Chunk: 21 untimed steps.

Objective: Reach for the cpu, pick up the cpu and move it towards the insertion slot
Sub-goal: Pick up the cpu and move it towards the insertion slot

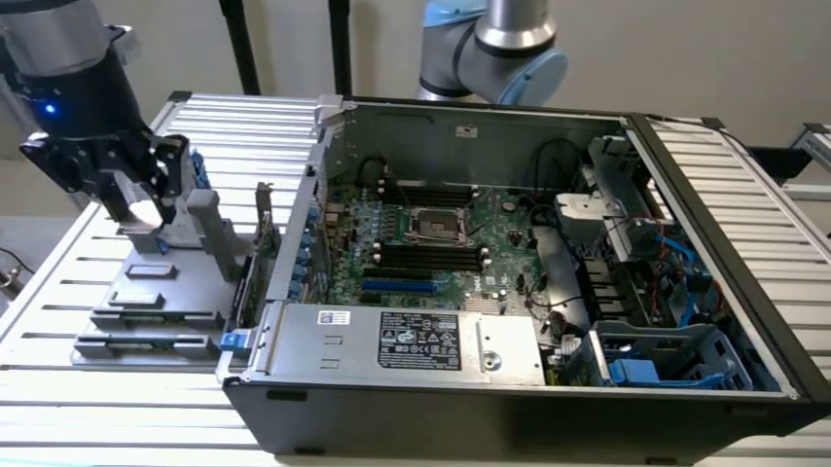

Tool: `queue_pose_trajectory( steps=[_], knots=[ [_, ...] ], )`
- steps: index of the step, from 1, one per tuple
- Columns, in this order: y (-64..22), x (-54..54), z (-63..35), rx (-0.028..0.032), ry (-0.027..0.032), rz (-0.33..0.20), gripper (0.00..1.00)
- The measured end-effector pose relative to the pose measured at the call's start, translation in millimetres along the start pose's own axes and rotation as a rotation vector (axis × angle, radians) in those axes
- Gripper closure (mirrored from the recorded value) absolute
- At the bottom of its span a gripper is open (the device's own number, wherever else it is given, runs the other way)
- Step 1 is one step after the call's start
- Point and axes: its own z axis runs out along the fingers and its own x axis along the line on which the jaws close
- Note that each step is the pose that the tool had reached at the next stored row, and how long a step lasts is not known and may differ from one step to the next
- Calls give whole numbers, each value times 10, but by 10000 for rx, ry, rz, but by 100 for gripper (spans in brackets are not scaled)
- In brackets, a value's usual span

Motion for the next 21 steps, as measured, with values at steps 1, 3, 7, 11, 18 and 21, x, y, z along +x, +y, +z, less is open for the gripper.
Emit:
queue_pose_trajectory(
  steps=[1, 3, 7, 11, 18, 21],
  knots=[
    [-1, -42, -46, 1, 10, 0, 46],
    [-5, -134, -142, -1, 29, 0, 46],
    [-10, -309, -324, -3, 81, 0, 46],
    [-16, -489, -465, -4, 135, 0, 46],
    [-27, -802, -586, -7, 178, -7, 46],
    [-32, -941, -634, -8, 196, -10, 46]
  ],
)
